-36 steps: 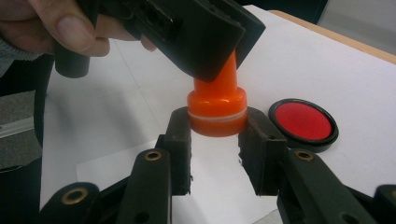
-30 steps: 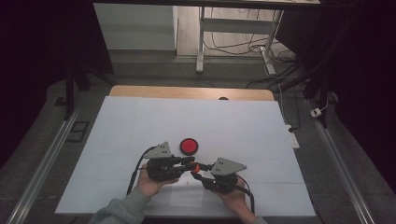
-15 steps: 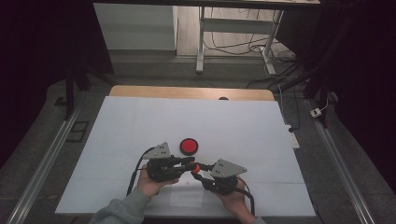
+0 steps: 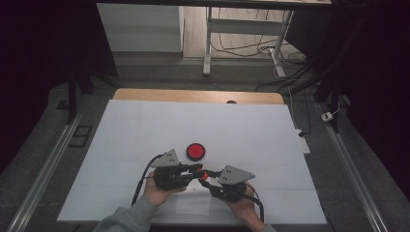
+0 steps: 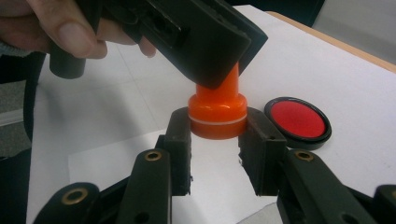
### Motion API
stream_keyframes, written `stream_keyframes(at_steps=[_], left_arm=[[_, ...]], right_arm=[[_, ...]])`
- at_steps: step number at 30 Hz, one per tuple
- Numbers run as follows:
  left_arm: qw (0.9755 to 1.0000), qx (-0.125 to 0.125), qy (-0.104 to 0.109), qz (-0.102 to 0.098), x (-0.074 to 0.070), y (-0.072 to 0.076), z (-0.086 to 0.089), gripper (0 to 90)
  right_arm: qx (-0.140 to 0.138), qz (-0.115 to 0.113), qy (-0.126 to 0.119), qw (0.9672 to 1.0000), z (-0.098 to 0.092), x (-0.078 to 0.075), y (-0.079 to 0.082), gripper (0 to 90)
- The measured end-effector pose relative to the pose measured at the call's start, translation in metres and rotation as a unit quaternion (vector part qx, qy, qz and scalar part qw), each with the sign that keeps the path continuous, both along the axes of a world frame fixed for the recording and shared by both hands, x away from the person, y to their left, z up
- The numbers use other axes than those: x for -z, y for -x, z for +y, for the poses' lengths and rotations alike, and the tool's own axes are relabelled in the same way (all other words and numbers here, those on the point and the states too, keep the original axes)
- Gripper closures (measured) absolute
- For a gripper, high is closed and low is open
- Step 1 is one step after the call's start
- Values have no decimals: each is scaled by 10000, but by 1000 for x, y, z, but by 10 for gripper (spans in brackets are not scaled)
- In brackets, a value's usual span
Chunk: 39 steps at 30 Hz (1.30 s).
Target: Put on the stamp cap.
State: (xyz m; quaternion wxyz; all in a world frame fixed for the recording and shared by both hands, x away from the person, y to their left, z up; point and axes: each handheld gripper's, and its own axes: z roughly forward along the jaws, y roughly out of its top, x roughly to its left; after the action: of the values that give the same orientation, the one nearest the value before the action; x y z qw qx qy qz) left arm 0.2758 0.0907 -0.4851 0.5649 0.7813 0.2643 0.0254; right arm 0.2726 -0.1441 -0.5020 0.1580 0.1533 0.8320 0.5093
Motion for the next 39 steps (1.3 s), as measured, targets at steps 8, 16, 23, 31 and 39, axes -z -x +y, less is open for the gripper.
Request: stream_keyframes(at_steps=[8,16,23,31,39], left_arm=[[9999,-45,37,-100,-2,2,0,731],[9998,-64,80,-150,-5,1,2,732],[9997,-111,108,-167,-8,-1,5,731],[9997,-173,86,-149,-10,-3,9,731],[9996,-215,0,-200,-12,-4,10,731]], right_arm=[[-22,45,-96,9999,-1,-1,-2,633],[33,150,-163,9997,-5,-2,-5,518],[188,298,-283,9990,-20,-1,-7,472],[552,457,-313,9969,-56,-1,-10,440],[988,409,-317,9938,-97,-5,-9,427]])
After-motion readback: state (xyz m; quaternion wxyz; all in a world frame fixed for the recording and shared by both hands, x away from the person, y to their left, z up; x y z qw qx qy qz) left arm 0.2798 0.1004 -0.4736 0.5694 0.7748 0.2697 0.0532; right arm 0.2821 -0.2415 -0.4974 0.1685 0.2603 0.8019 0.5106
